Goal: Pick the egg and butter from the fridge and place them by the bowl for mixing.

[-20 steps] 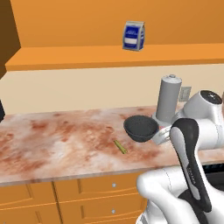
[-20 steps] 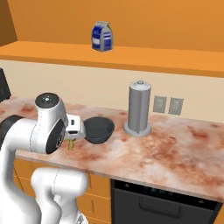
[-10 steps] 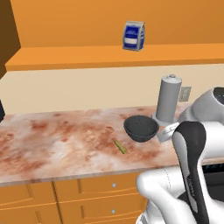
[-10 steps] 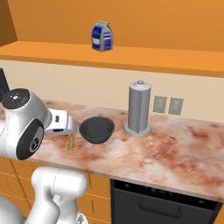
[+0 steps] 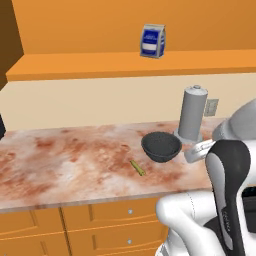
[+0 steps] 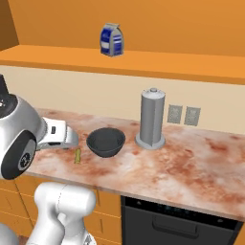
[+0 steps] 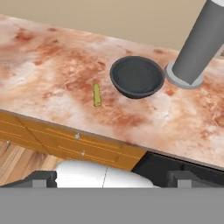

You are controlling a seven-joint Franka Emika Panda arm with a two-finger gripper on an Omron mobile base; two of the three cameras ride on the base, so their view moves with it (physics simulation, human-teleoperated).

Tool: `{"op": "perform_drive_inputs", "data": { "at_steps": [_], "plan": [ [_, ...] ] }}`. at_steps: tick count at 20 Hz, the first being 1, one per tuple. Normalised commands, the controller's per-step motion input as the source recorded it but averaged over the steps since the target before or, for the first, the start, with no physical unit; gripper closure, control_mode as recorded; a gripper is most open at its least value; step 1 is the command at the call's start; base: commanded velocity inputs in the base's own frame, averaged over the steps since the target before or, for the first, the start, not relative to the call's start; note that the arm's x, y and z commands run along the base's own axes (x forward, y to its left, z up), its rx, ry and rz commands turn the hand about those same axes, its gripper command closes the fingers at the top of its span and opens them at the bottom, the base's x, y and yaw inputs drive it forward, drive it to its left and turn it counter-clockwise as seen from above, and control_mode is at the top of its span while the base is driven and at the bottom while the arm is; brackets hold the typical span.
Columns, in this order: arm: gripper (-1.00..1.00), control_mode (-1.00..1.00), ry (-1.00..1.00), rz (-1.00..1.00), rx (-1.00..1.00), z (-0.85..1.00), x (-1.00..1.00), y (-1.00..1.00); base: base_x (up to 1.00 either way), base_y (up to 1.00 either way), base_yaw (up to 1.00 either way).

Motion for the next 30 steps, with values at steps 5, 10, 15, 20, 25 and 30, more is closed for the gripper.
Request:
{"op": "perform_drive_inputs", "data": {
  "at_steps": [5, 10, 15, 20, 25, 30],
  "plan": [
    [-1.0, -1.0, -0.15, -0.1, 0.01, 0.12, -0.69, 0.0, 0.0, 0.0, 0.0],
    [-1.0, 1.0, -0.09, -0.04, 0.01, 0.12, -0.4, 0.02, -0.5, 0.0, -0.06],
    [-1.0, 1.0, 0.0, 0.0, 0.0, 0.0, 0.0, 0.0, -0.98, 0.0, -0.06],
    [-1.0, 1.0, 0.0, 0.0, 0.0, 0.0, 0.0, 0.0, -1.0, 0.5, 0.0],
    [-1.0, 1.0, 0.0, 0.0, 0.0, 0.0, 0.0, 0.0, -0.79, 1.0, -0.01],
    [-1.0, 1.0, 0.0, 0.0, 0.0, 0.0, 0.0, 0.0, -0.16, 1.0, -0.26]
  ]
}}
